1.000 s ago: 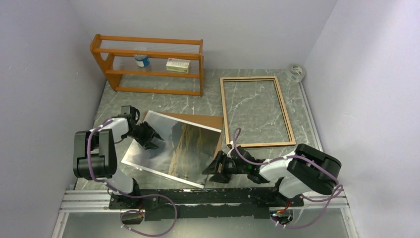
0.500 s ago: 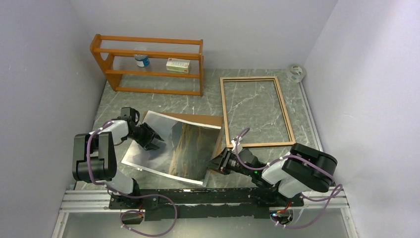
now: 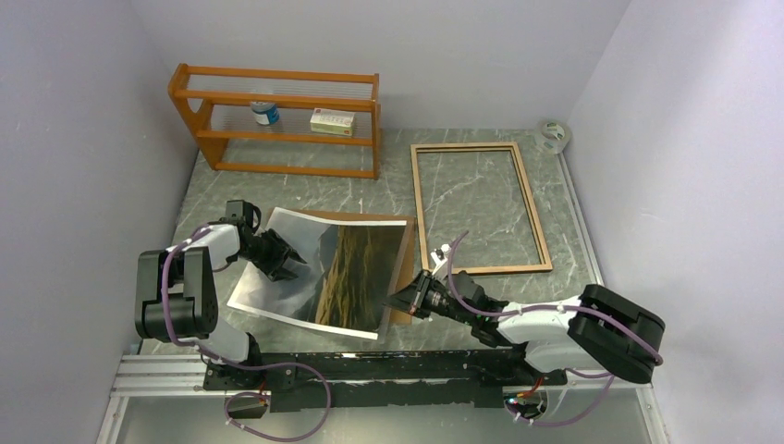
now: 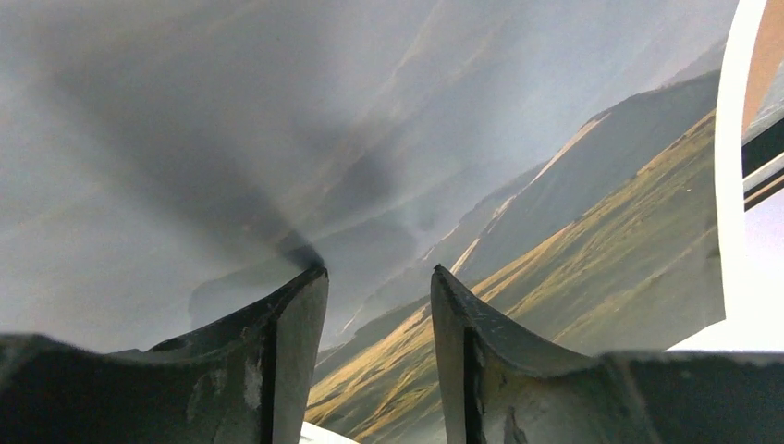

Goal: Put the photo into the frame
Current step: Adjust the photo frame item at the center of the board.

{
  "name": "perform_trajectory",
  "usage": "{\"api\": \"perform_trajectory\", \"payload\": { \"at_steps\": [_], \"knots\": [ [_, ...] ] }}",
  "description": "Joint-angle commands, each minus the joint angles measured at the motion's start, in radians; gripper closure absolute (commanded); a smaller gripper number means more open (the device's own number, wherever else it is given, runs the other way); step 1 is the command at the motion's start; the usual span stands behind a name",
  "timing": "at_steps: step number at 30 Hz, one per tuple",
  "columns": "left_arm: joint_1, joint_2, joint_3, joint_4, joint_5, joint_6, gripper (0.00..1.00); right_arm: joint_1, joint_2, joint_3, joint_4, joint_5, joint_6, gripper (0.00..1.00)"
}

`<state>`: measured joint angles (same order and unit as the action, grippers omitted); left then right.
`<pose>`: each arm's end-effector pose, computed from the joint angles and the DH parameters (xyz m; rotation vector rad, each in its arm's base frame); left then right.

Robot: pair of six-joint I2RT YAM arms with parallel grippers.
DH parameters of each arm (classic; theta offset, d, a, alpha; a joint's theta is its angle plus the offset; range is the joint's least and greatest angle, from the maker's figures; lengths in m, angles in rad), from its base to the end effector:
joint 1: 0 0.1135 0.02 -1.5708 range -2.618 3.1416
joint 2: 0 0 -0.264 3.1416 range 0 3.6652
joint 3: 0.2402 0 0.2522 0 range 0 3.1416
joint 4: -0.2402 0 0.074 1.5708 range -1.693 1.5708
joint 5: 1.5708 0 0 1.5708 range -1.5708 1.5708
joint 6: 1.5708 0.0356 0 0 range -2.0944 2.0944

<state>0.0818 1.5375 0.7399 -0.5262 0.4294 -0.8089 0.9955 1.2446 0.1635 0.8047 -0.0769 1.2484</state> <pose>0.2516 0.0058 0.1408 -1.2092 2.7202 -0.7379 0.1114 0.1768 0.1457 0.2129 2.1794 1.5270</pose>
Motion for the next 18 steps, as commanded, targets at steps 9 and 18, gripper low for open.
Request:
{"api": "perform_trajectory", "payload": {
  "at_steps": [9,18],
  "knots": [
    [0.001,-0.124,0.105,-0.141,-0.232,0.114,0.18,-0.041,-0.221,0.367,-0.768,0.046,-0.184,1.0],
    [0.027,-0.193,0.228,-0.184,-0.272,0.191,0.06,-0.12,-0.096,0.919,-1.463,-0.002,-0.467,1.0]
  ]
}}
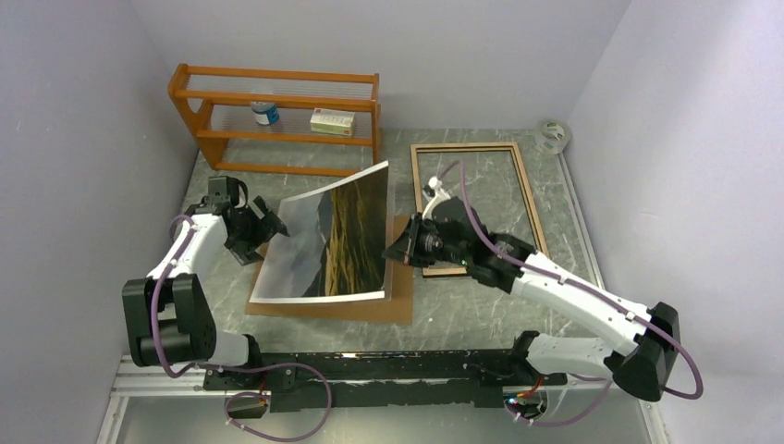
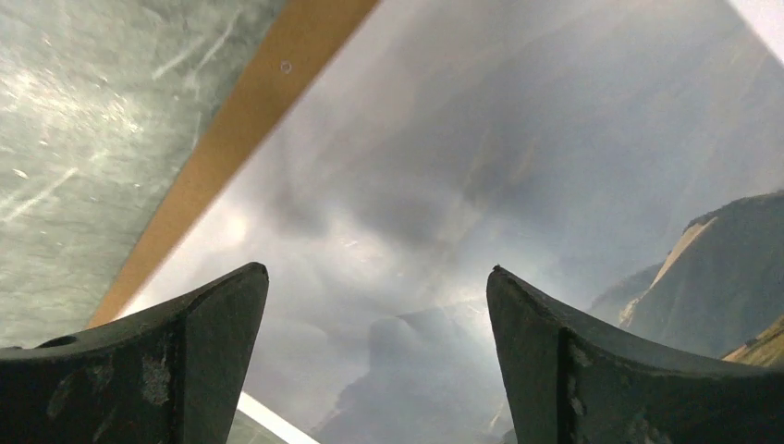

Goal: Put the photo into the frame
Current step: Adjust the photo frame item at the center of the board.

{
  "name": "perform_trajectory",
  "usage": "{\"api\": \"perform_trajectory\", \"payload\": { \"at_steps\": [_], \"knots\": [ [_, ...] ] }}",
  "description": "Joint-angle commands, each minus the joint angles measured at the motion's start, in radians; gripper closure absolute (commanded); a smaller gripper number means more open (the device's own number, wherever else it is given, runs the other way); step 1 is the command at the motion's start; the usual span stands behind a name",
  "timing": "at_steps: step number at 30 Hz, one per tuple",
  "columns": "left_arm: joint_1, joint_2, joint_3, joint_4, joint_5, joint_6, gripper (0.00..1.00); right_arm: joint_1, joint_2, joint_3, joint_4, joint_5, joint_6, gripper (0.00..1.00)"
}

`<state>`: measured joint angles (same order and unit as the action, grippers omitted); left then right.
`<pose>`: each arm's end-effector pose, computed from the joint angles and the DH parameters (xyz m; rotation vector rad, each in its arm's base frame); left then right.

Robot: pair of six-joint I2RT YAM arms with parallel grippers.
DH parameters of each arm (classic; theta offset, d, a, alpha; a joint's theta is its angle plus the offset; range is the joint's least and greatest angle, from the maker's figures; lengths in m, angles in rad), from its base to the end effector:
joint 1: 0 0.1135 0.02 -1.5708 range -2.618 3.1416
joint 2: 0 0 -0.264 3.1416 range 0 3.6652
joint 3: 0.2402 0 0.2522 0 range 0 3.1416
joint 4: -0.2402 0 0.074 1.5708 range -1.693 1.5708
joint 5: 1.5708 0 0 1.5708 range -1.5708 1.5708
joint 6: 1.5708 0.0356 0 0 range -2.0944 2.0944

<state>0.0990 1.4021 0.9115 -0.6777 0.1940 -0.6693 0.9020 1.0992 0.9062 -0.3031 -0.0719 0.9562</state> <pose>0.2621 0.0191 0.2110 -0.9906 2.5978 -0.4191 0.1519 0.1964 0.3085 0.0131 2.3007 1.1474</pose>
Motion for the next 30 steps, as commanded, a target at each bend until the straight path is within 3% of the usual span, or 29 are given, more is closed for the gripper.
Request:
{"api": "perform_trajectory", "payload": {
  "at_steps": [1,10,19,24,28,30],
  "knots": [
    [0.011,-0.064,0.059,-0.031,-0.03,0.051,0.06,-0.039,0.059,0.222,-0.404,-0.001,-0.204,1.0],
    [0.012,-0.061,0.014,0.072,0.006,0.031,0.06,-0.229,0.062,0.459,-0.613,-0.107,-0.396,1.0],
    [0.011,-0.005,0.014,0.16,0.04,0.026,0.06,-0.26,0.093,0.54,-0.514,-0.387,-0.425,1.0],
    [0.012,0.049,-0.009,0.19,0.015,0.011,0.06,-0.347,0.142,0.526,-0.623,-0.164,-0.447,1.0],
    [0.013,0.075,-0.024,0.2,-0.003,-0.004,0.06,-0.393,0.143,0.516,-0.581,-0.236,-0.479,1.0],
    [0.012,0.084,-0.03,0.207,-0.007,-0.005,0.06,-0.397,0.148,0.564,-0.602,-0.155,-0.484,1.0]
  ]
}}
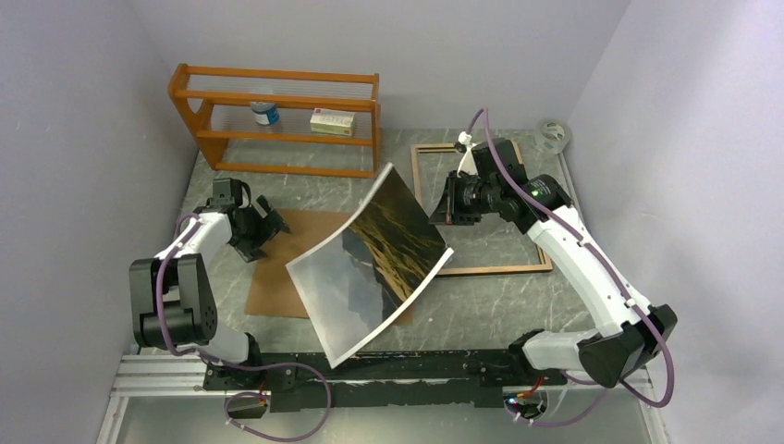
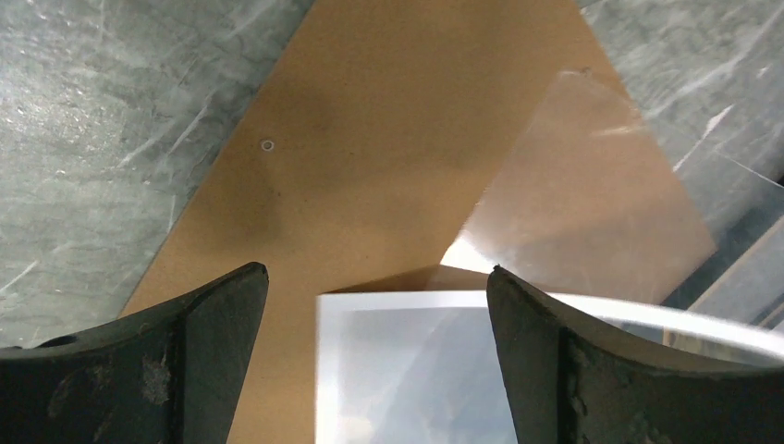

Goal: Put the photo into the frame
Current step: Adjust the photo frame item at the center of the board.

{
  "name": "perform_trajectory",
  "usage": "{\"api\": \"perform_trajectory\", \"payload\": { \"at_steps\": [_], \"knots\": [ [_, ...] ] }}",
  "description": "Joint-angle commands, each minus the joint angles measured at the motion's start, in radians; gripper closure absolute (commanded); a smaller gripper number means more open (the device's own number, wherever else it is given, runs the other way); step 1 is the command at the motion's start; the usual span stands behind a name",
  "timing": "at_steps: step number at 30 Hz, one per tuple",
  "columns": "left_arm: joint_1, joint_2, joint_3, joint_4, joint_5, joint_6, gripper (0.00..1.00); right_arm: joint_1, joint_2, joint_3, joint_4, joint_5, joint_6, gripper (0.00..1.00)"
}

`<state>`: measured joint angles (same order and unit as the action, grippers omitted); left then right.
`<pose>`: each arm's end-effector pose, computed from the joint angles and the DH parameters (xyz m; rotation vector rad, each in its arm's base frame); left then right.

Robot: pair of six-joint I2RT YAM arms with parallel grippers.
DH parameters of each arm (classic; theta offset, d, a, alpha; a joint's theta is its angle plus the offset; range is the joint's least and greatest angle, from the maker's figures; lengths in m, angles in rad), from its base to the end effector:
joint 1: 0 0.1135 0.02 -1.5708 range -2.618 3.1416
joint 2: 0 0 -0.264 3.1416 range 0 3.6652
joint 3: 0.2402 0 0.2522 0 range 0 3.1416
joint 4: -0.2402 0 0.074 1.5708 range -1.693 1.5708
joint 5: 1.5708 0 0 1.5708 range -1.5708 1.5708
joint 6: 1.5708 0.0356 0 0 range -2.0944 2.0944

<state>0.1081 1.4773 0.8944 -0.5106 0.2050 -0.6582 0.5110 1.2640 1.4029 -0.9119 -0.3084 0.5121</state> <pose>0.2820 0.0233 0.1949 -0.9477 2.5322 -0.4462 0.2144 0.1326 0.3831 -0.1598 2.4597 0.8409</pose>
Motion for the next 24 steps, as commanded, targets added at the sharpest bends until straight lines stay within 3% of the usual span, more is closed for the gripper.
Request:
{"api": "perform_trajectory", "payload": {
  "at_steps": [1,8,13,19,24],
  "knots": [
    [0.003,0.016,-0.014,0.043,-0.015,-0.015,0.06,-0.011,-0.003,0.091,-0.006,0.101,-0.058,1.0],
    [0.004,0.05,-0.008,0.08,0.075,-0.027,0.06,-0.032,-0.077,0.009,0.255,-0.037,-0.06,1.0],
    [0.001,0.01,-0.039,0.104,0.199,-0.073,0.06,-0.032,-0.092,-0.07,0.36,0.007,-0.065,1.0],
    [0.002,-0.018,-0.157,0.139,0.189,-0.119,0.1,-0.048,-0.083,-0.249,0.472,0.025,-0.001,1.0],
    [0.002,0.012,-0.211,0.177,0.19,-0.124,0.16,-0.141,-0.085,-0.402,0.62,-0.053,0.023,1.0]
  ]
}}
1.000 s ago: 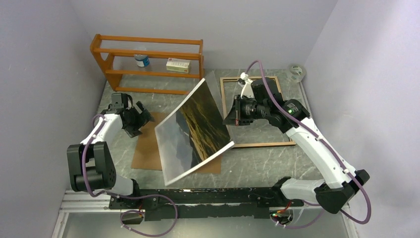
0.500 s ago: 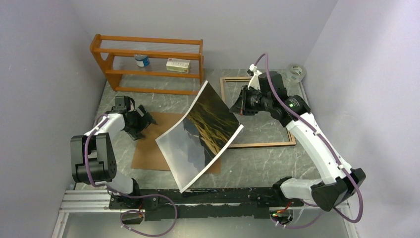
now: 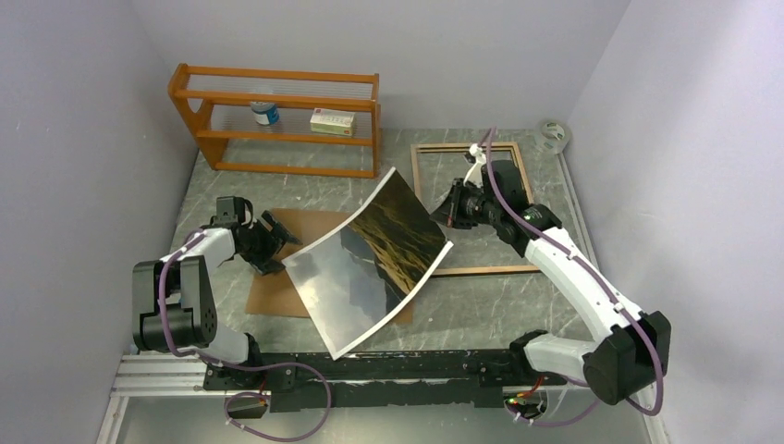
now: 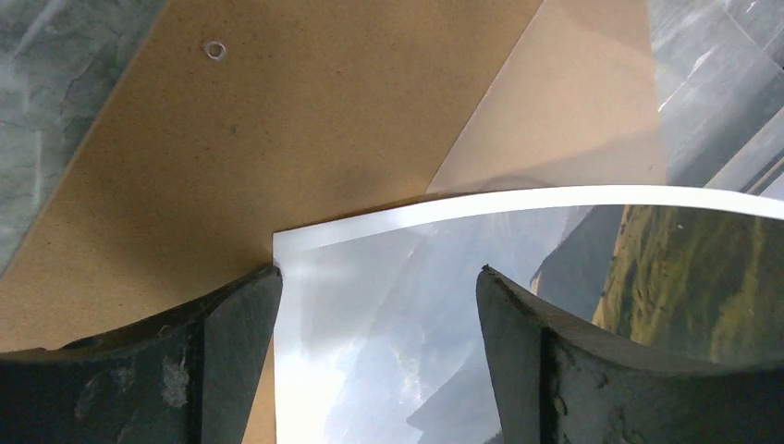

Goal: Put the photo into the frame
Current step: Adjust the photo frame item at the center of the board, then pick up the photo frame item at the center of the board.

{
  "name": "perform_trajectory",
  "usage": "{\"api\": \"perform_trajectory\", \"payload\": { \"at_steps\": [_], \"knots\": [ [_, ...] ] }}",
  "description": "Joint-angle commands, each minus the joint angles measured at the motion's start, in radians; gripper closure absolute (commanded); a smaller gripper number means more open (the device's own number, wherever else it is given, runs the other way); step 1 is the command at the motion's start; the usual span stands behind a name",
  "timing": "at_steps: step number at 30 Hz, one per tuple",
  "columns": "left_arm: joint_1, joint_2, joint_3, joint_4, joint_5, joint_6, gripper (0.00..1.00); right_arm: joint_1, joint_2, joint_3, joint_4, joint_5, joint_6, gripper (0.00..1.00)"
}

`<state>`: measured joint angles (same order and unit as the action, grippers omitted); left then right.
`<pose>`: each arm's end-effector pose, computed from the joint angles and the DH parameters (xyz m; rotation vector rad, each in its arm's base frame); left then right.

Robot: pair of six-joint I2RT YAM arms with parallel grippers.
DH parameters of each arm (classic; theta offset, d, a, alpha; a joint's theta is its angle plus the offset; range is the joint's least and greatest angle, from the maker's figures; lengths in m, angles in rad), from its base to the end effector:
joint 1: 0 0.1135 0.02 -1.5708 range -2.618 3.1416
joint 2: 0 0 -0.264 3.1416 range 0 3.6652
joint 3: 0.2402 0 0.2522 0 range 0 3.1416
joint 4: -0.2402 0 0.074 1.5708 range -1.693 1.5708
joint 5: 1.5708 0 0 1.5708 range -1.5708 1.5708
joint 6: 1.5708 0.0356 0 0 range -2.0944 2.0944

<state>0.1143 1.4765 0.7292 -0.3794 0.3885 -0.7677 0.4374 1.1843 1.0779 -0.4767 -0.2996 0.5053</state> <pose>0.2614 0.0164 0.1573 -1.0667 2.5470 -0.7139 0.2316 0.1199 0.3322 -0.1062 2.2516 0.8513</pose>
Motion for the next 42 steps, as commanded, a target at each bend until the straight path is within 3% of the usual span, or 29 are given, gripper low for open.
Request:
{"api": "perform_trajectory", "payload": {
  "at_steps": [1,4,6,12,14,20,25,27,32,42],
  "knots": [
    [-0.004,0.018,-0.046,0.036,-0.009,-0.011,0.17,-0.097,-0.003,-0.109,0.227,-0.089,0.037,1.0],
    [-0.005,0.035,-0.026,0.0,-0.051,0.008,0.19,-0.189,0.001,-0.216,0.352,-0.19,0.058,1.0],
    [-0.005,0.045,-0.004,-0.029,-0.08,0.022,0.19,-0.251,0.01,-0.279,0.432,-0.254,0.078,0.95],
    [-0.004,0.065,0.056,-0.102,-0.147,0.055,0.19,-0.384,0.119,-0.361,0.65,-0.373,0.173,0.56],
    [-0.004,0.07,0.073,-0.117,-0.159,0.063,0.19,-0.397,0.177,-0.347,0.684,-0.388,0.193,0.5],
    [-0.004,0.085,0.104,-0.134,-0.177,0.083,0.19,-0.403,0.332,-0.273,0.729,-0.389,0.223,0.41],
    [-0.003,0.092,0.125,-0.141,-0.171,0.094,0.19,-0.404,0.44,-0.149,0.563,-0.151,0.117,0.33],
    [-0.003,0.095,0.131,-0.143,-0.171,0.099,0.19,-0.404,0.503,-0.087,0.529,-0.124,0.087,0.3],
    [-0.004,0.103,0.143,-0.134,-0.131,0.113,0.19,-0.401,0.676,0.04,0.49,-0.253,0.066,0.29],
    [-0.003,0.123,0.199,-0.139,-0.067,0.119,0.19,-0.379,0.822,0.097,0.545,-0.545,0.072,0.28]
  ]
}}
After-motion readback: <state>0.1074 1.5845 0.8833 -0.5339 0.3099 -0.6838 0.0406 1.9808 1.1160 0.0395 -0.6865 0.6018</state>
